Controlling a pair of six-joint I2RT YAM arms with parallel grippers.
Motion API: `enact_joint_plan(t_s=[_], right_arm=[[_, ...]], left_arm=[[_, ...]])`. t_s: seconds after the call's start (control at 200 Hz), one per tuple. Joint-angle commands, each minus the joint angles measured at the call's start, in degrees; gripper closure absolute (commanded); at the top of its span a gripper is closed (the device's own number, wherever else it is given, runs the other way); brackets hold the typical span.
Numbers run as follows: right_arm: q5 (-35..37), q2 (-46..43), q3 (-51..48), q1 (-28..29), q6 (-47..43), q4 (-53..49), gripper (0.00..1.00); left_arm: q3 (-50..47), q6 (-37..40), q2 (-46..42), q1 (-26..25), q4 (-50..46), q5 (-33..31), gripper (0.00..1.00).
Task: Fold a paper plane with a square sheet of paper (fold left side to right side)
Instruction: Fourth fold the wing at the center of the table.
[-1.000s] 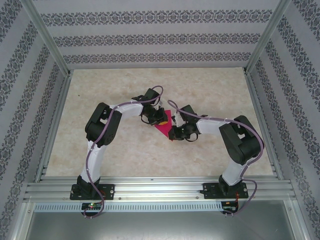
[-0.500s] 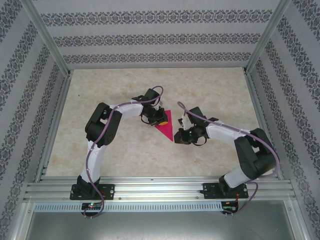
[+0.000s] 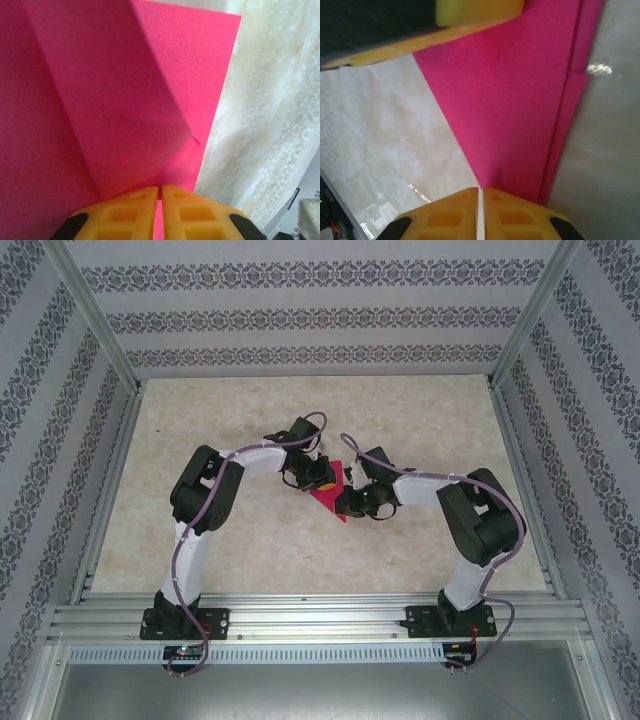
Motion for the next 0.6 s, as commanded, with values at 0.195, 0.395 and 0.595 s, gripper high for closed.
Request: enact_joint_plan(t_s=[0.195,0.395,0.595], right_arm=[[5.5,0.2,-2.7,-1.8,-0.2,-4.1,0.92],[4.9,0.5,-3.4,-2.4,-0.3,-3.6,0.95],[4.1,1.4,-3.4,-2.4,-0.6,-3.0,0.97]], left_arm=[[-1.2,0.6,-3.3,0.2,-2.2,-4.1,0.83],[-4.4,0.2,-8.5,0.1,-0.8,-3.4,0.82],[-8.1,-2.5,-9.7,-2.6,4.9,0.0,0.84]])
